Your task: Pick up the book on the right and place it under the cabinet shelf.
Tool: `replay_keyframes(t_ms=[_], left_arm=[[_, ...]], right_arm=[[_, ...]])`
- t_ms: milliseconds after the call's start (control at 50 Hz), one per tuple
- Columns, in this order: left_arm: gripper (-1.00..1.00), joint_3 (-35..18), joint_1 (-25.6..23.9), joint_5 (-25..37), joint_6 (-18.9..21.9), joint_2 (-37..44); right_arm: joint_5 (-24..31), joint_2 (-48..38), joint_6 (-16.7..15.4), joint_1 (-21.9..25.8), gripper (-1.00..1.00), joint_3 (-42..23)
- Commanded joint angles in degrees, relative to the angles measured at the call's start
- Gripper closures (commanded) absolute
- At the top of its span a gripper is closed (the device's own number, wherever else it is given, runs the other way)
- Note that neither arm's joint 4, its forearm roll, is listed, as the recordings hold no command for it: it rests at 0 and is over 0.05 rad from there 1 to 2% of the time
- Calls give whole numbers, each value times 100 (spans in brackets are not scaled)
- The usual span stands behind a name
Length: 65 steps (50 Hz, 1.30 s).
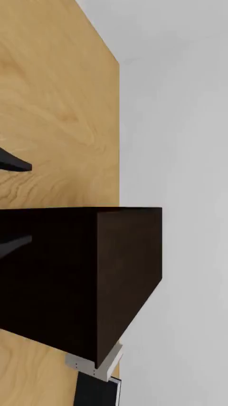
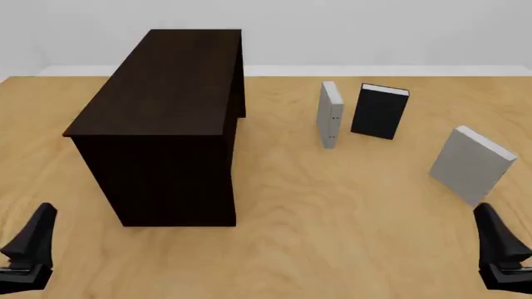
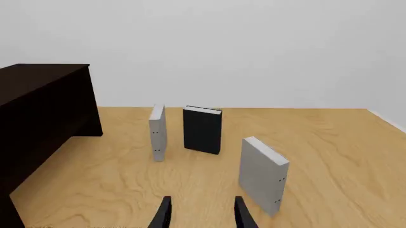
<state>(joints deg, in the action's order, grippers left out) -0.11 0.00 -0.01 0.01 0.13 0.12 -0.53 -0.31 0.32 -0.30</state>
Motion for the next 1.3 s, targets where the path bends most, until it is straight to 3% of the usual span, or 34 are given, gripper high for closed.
replay_keyframes(t_ms=[20,40,280,320,380,480,520,580,680,740,760,800,940,980,1300], left_arm=[[-100,-8,0,-13,1,23],[-100,-2,0,-20,1,29],[-100,-6,-1,-33,2,45],[-100,-6,0,-34,2,45],[-100,-2,0,-39,2,46],[-100,-10,-21,-207,39,-11],[-100,-20,-361,50,-5,-8],[-100,-7,-186,-38,12,-7],[-100,-9,-178,6,5,-5],[-100,-9,-179,22,2,5],[-100,-25,-179,42,-3,0],[-100,-21,-179,39,-3,-1],[-100,-4,-178,22,-4,1],[-100,-12,-178,27,-4,3],[-100,-17,-178,35,-4,2]], right_arm=[[35,-285,20,155,-100,-180],[239,-704,-86,297,-100,-599],[990,-1310,-61,438,-100,-1589],[1158,-1477,-294,422,-100,-1779],[1381,-1492,-296,403,-100,-1992],[1785,-1725,-658,295,-100,-2406],[1969,-1844,-871,260,-100,-2614],[2202,-1930,-817,318,-100,-2924],[2384,-2231,-1091,164,-100,-3302],[2527,-2372,-1092,140,-100,-3542],[3151,-3219,-1617,-97,-100,-4638],[3228,-3300,-1659,-123,-100,-4814],[3294,-3265,-1626,-158,-100,-4954],[3176,-3320,-1842,-244,-100,-4722],[2940,-4076,-2113,-706,-100,-4866]])
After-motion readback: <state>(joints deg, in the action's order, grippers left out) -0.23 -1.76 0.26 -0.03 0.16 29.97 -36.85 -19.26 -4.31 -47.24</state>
